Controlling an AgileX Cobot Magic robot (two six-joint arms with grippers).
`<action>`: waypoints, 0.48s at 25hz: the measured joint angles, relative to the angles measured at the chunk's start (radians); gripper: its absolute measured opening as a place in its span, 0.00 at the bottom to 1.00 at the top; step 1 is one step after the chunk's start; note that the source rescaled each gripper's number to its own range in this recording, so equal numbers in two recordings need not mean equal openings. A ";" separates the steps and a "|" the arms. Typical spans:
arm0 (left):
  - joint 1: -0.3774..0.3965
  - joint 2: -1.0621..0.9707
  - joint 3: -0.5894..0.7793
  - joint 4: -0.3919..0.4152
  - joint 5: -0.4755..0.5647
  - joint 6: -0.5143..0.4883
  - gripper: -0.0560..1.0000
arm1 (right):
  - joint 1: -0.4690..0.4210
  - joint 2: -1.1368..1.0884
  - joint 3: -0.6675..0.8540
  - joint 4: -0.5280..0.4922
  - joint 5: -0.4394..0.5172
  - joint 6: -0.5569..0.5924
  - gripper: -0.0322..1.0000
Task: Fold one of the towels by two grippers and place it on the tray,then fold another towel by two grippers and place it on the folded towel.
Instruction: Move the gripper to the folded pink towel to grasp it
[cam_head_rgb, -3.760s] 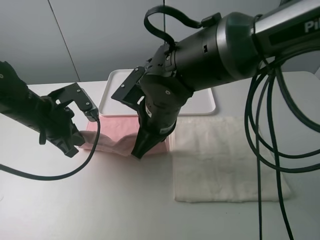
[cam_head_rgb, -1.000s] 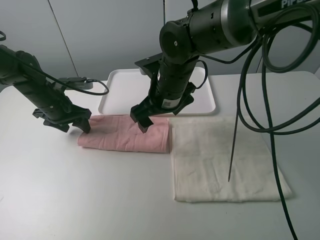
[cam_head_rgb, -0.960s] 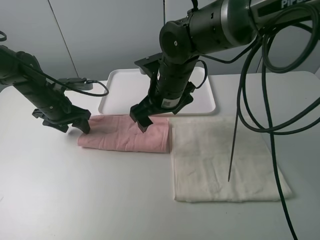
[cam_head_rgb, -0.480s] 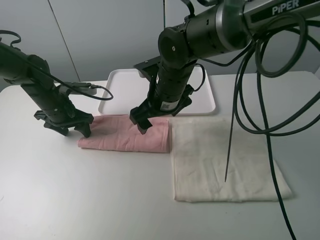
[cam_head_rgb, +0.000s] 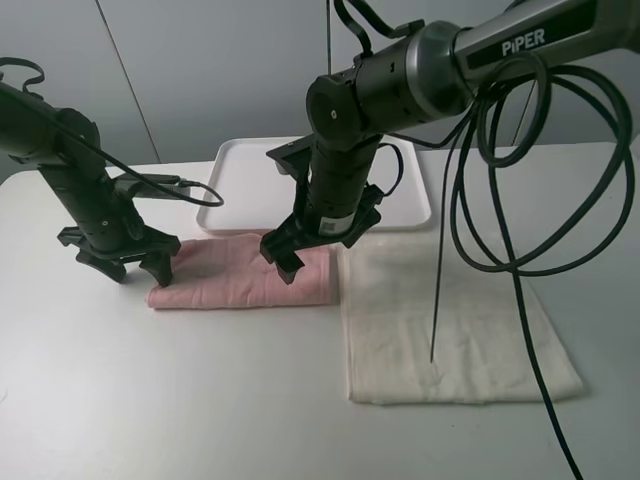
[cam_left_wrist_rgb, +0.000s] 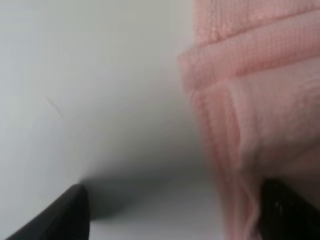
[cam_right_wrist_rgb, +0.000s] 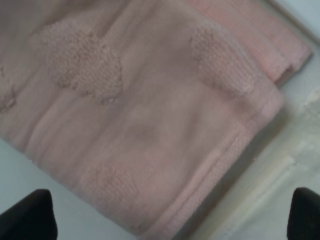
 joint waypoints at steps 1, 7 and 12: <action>0.000 0.000 0.005 0.008 0.002 -0.007 0.90 | 0.000 0.000 0.000 0.000 0.001 0.000 1.00; 0.000 -0.014 0.044 0.038 -0.006 -0.045 0.90 | 0.000 0.000 0.000 0.000 -0.007 0.000 0.99; 0.000 -0.015 0.046 0.043 -0.004 -0.048 0.90 | 0.000 0.002 0.000 0.000 -0.036 0.000 0.98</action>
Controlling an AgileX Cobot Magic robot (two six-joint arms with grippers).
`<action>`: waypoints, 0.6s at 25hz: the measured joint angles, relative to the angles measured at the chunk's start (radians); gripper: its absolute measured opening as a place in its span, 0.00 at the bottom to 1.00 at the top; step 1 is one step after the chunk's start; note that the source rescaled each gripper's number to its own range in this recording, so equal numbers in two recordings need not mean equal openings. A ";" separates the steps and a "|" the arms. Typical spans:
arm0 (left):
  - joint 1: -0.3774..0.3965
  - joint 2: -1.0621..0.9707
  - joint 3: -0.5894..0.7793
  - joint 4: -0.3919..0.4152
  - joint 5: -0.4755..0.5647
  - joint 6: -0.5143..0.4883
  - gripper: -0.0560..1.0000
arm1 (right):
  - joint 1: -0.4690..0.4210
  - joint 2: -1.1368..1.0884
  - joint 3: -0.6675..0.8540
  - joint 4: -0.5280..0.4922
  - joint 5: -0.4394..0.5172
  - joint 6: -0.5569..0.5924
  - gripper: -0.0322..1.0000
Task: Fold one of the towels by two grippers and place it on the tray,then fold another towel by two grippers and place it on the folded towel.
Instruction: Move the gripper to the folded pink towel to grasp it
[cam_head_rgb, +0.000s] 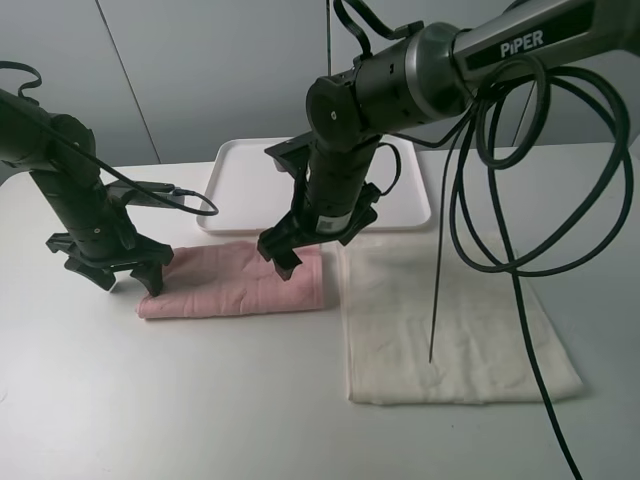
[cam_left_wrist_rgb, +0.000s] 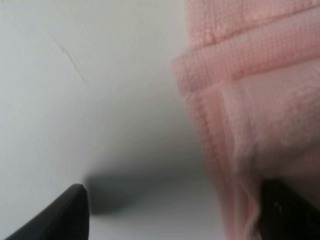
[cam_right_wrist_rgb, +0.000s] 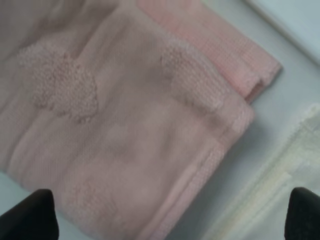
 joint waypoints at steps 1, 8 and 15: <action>0.000 0.000 0.000 0.001 0.000 0.000 0.90 | 0.000 0.005 -0.004 0.004 -0.005 0.000 0.98; 0.000 -0.002 0.002 0.005 0.002 0.000 0.90 | 0.000 0.096 -0.102 0.029 0.039 0.000 0.98; 0.000 -0.002 0.002 0.006 0.002 0.000 0.90 | 0.000 0.147 -0.156 0.031 0.107 0.038 0.98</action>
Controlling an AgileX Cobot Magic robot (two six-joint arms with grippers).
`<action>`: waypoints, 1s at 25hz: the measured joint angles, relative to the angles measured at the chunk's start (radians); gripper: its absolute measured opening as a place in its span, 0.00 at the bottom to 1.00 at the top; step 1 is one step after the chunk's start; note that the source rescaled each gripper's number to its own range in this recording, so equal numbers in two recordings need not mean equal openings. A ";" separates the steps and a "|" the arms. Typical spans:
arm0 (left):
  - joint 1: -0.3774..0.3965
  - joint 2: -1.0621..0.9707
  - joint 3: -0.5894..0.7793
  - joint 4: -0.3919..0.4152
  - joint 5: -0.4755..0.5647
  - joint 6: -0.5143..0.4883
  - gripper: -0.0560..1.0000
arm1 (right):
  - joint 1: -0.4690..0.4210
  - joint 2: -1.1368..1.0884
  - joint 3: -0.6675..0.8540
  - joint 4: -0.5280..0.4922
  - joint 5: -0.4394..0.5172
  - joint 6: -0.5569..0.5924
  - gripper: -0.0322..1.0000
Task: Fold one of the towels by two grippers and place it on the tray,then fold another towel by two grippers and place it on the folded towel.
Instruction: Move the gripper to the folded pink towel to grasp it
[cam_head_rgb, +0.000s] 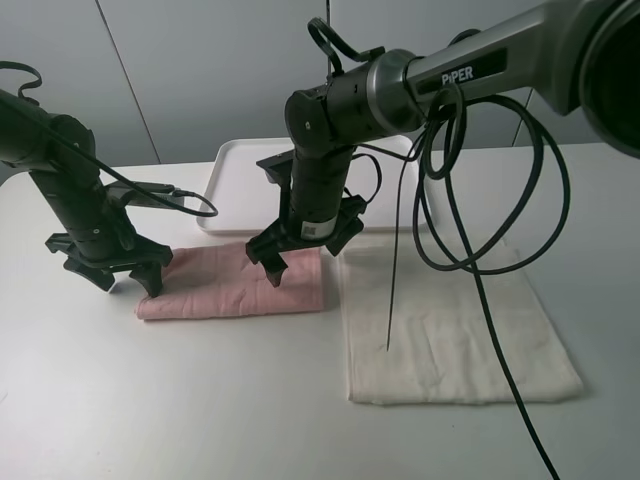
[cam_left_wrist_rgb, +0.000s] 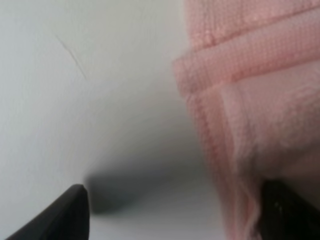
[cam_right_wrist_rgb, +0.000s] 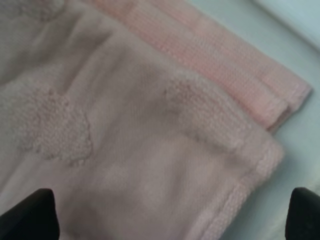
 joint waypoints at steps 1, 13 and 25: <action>0.000 0.000 0.000 0.000 0.000 0.000 0.90 | 0.000 0.010 0.000 0.000 0.007 0.007 0.98; 0.000 0.000 0.000 0.002 0.000 0.000 0.90 | 0.000 0.035 -0.002 0.034 0.018 0.025 0.91; 0.000 0.000 0.000 0.002 -0.002 0.000 0.90 | 0.000 0.052 -0.013 0.080 0.025 0.018 0.74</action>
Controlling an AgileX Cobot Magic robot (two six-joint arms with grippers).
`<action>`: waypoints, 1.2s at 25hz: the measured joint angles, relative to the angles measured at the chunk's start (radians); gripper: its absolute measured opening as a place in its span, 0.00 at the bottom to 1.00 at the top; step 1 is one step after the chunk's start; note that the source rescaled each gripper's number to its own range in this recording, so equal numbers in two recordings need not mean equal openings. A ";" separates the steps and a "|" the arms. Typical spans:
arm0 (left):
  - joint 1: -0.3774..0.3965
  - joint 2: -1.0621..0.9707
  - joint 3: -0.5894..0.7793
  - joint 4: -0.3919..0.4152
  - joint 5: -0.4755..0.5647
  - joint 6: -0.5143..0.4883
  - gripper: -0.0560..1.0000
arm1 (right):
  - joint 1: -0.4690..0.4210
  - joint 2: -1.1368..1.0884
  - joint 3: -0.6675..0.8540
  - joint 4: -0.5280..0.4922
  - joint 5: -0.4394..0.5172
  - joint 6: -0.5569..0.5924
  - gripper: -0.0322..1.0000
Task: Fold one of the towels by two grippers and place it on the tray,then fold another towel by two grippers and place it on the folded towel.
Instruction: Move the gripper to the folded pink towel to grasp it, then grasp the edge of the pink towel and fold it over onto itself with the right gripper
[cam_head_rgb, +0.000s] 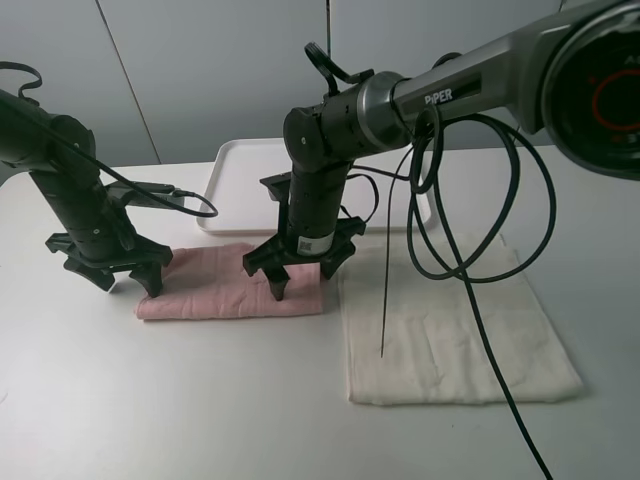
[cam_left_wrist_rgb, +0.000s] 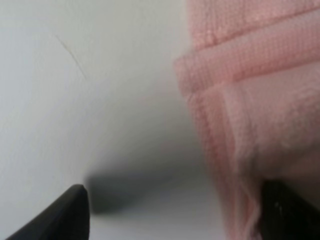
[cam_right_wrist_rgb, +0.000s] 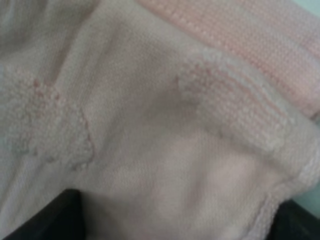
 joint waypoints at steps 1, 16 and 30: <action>0.000 0.000 0.000 0.000 0.000 0.000 0.90 | 0.000 0.003 0.000 0.000 0.000 -0.003 0.68; 0.000 0.000 0.002 0.004 -0.002 -0.002 0.90 | 0.002 0.003 0.000 0.067 -0.021 -0.047 0.08; 0.000 0.000 0.004 0.005 -0.004 -0.010 0.90 | 0.002 -0.100 0.003 0.270 -0.015 -0.201 0.08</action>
